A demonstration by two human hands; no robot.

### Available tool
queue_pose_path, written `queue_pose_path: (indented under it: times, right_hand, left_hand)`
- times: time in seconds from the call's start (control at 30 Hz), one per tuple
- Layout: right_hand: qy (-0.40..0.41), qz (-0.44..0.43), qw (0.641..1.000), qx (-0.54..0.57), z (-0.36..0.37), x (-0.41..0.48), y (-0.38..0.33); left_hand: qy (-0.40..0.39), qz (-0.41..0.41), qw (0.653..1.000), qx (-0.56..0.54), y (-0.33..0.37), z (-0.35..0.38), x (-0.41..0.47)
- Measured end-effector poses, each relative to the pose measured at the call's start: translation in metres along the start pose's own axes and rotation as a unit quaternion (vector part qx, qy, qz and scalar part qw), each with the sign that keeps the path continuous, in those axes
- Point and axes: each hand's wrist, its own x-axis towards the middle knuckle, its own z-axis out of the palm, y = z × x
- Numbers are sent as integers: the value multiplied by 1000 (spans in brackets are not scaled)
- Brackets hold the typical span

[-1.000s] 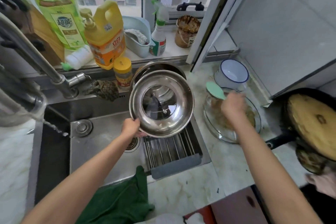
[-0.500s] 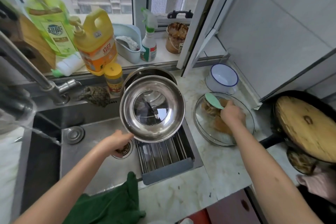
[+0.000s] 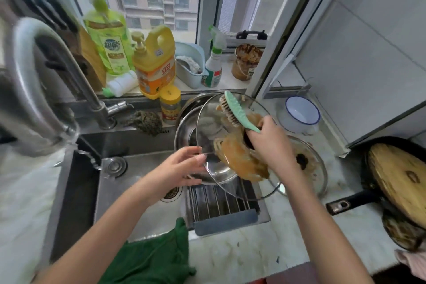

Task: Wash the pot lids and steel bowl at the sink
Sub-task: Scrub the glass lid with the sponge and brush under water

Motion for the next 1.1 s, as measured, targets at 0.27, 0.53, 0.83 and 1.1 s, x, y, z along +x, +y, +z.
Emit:
queue_pose_path:
  times: [0.27, 0.53, 0.83, 1.1]
  right_hand:
    - [-158, -75, 981, 89, 102, -42, -123]
    - [-244, -84, 954, 151, 171, -58, -162]
    - [-276, -165, 922, 218, 203, -11, -144]
    - [-375, -229, 876, 199, 224, 1, -171]
  left_hand:
    - [52, 54, 980, -183, -49, -57, -82]
    - [137, 72, 972, -174, -76, -124, -111]
    - [101, 24, 951, -292, -98, -178, -119]
    - [75, 12, 949, -307, -93, -194, -115]
